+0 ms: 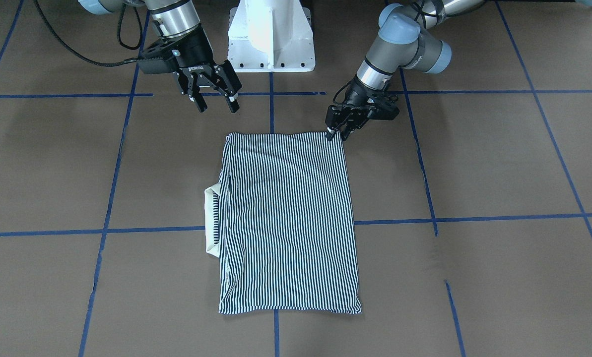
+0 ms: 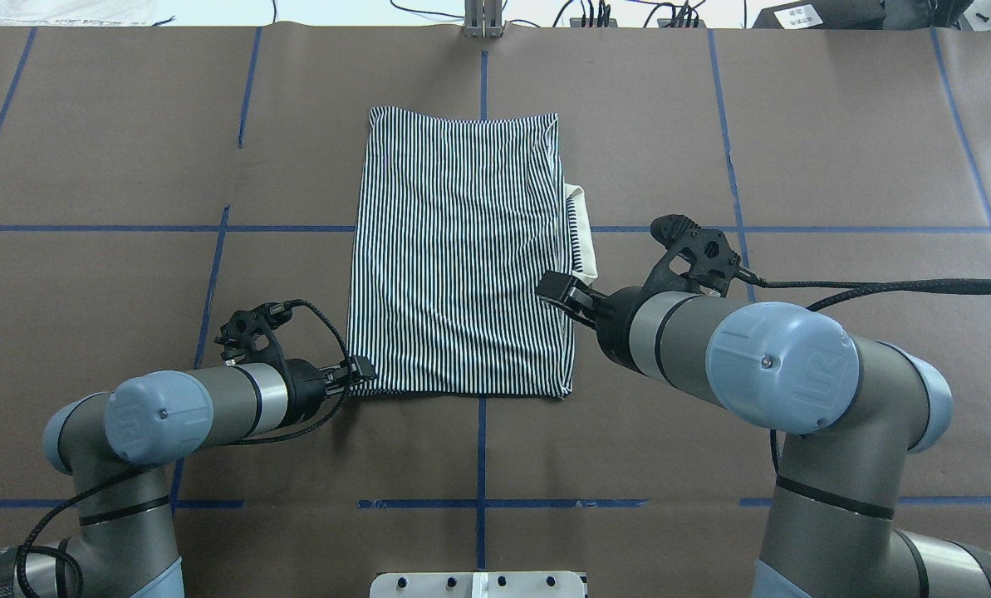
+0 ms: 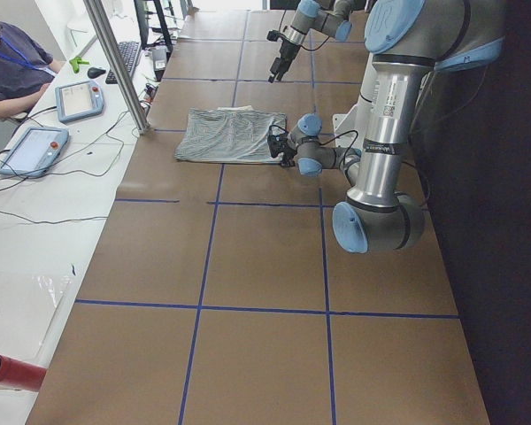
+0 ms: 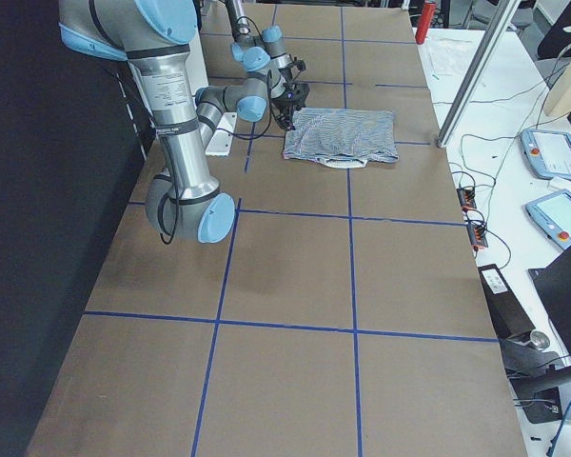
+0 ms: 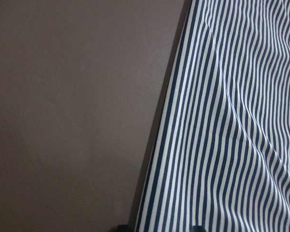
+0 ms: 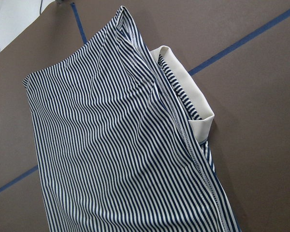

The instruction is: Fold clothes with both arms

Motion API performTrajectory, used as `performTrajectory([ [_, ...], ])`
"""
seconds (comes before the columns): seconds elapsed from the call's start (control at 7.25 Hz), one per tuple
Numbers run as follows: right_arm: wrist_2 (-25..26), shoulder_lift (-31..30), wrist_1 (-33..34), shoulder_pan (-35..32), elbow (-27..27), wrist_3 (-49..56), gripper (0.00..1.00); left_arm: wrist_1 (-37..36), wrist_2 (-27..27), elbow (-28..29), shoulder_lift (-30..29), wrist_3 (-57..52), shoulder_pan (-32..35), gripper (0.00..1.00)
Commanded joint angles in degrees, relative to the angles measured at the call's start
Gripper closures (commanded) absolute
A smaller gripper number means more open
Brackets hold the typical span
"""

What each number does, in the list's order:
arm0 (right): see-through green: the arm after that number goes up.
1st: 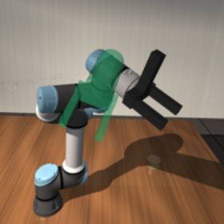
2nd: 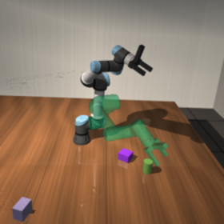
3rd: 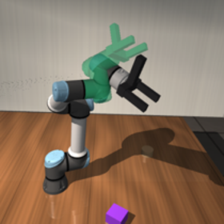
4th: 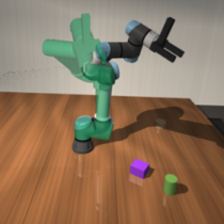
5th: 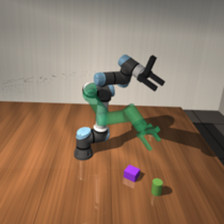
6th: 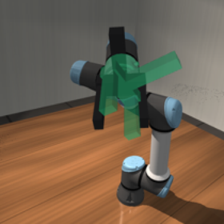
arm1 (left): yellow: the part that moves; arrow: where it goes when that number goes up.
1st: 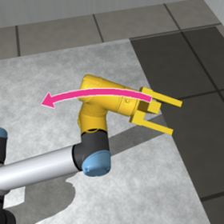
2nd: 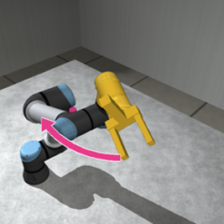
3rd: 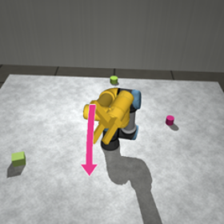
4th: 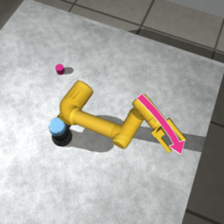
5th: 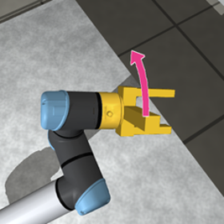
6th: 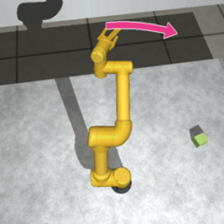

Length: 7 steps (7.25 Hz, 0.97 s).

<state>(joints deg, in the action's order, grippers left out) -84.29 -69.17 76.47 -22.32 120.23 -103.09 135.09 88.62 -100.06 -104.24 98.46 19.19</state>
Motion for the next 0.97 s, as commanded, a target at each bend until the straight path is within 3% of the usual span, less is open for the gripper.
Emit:
performTrajectory([
  [0.0,0.0,0.0,0.0,0.0,0.0,0.0,0.0,0.0,-0.02,-0.22,-0.18,0.07,-0.29,0.46],
  [0.14,0.0,0.0,0.0,0.0,0.0,0.0,0.0,0.0,-0.02,-0.31,-0.18,0.07,-0.47,0.48],
  [0.28,0.0,0.0,0.0,0.0,0.0,0.0,0.0,0.0,-0.11,-0.57,-0.09,0.41,-0.47,0.78],
  [0.41,0.0,0.0,-0.09,0.09,0.0,0.0,0.0,0.0,-0.11,-0.57,-0.17,0.16,-0.47,1.0],
  [0.69,0.0,0.0,-0.09,0.26,0.0,-0.09,0.0,0.0,-0.02,-0.66,-0.26,-0.11,-0.47,1.0],
  [0.83,1.48,0.09,0.08,1.74,-0.09,-2.09,0.06,0.0,0.06,-0.75,-0.26,-0.2,-0.47,1.0],
])
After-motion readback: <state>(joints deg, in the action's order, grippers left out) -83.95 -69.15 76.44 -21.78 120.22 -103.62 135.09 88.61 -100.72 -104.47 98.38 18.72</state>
